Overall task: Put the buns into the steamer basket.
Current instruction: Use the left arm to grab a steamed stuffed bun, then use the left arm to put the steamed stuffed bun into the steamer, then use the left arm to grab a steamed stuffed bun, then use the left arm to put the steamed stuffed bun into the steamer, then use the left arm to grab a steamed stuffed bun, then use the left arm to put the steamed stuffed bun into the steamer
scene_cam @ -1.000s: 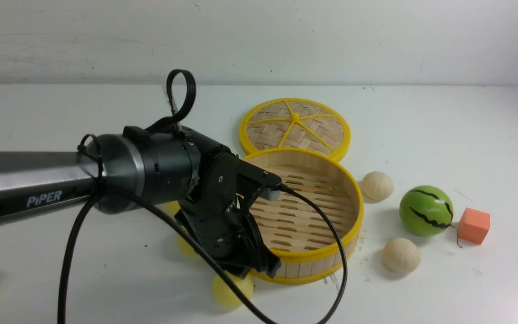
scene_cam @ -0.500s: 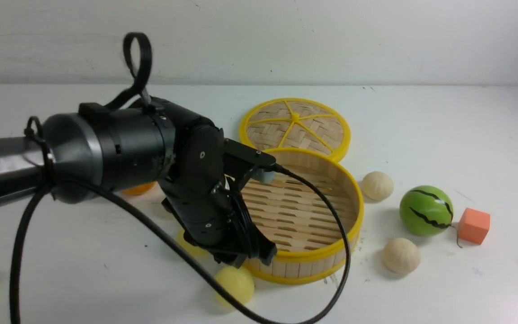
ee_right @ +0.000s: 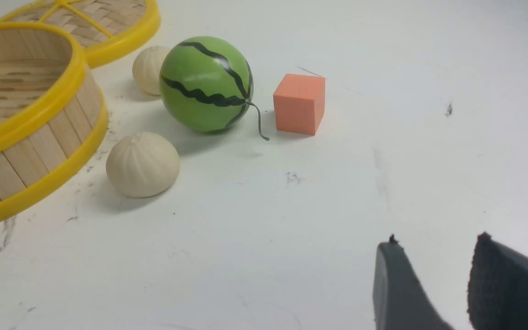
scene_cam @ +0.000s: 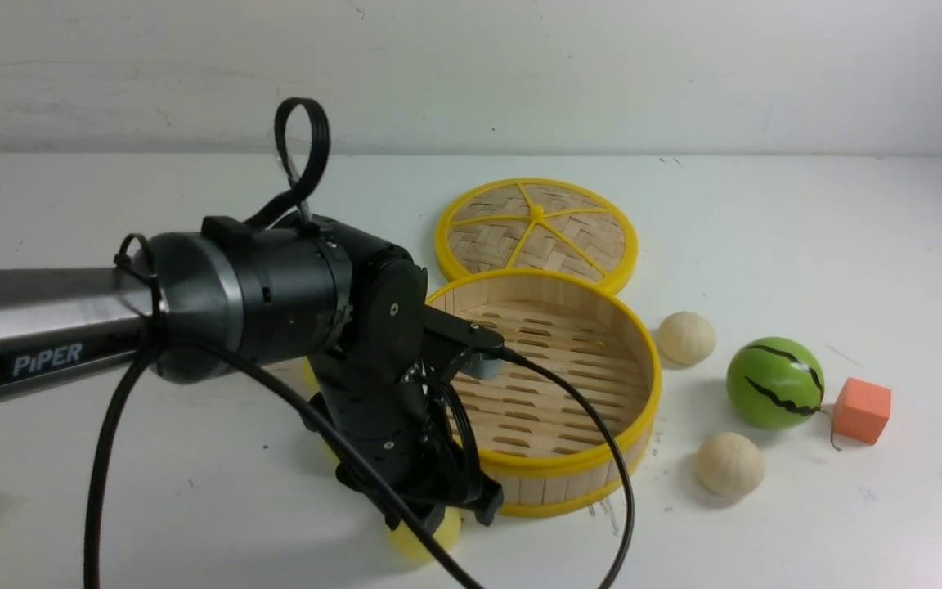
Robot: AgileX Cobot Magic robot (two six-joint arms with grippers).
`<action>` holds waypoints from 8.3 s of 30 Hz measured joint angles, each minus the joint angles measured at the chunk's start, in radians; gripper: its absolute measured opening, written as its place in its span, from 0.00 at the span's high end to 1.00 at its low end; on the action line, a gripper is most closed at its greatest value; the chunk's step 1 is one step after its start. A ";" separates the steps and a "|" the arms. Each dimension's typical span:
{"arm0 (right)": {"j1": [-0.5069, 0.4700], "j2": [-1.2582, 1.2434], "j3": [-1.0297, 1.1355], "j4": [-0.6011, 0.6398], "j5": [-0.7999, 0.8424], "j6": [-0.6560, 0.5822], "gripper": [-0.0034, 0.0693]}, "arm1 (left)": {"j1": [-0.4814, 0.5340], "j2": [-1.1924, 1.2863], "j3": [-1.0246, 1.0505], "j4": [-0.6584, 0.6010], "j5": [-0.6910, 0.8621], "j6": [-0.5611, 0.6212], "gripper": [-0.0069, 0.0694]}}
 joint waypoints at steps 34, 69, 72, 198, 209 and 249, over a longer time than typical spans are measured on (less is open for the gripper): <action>0.000 0.000 0.000 0.000 0.000 0.000 0.62 | 0.000 0.026 0.000 0.023 -0.070 0.050 0.64; 0.000 0.000 0.000 0.000 0.000 0.000 0.62 | 0.000 -0.172 -0.181 -0.068 0.068 0.099 0.93; 0.000 0.000 0.000 0.000 0.000 0.000 0.62 | 0.000 -0.076 -0.293 -0.072 0.077 0.129 0.93; 0.000 0.000 0.000 0.000 0.000 0.000 0.62 | 0.337 0.180 -0.406 -0.027 0.061 0.211 0.74; 0.000 0.000 0.000 0.000 0.000 0.000 0.62 | 0.339 0.203 -0.405 0.008 0.027 0.208 0.62; 0.000 0.000 0.000 0.000 0.000 0.000 0.62 | 0.260 0.095 -0.433 0.023 0.002 0.203 0.93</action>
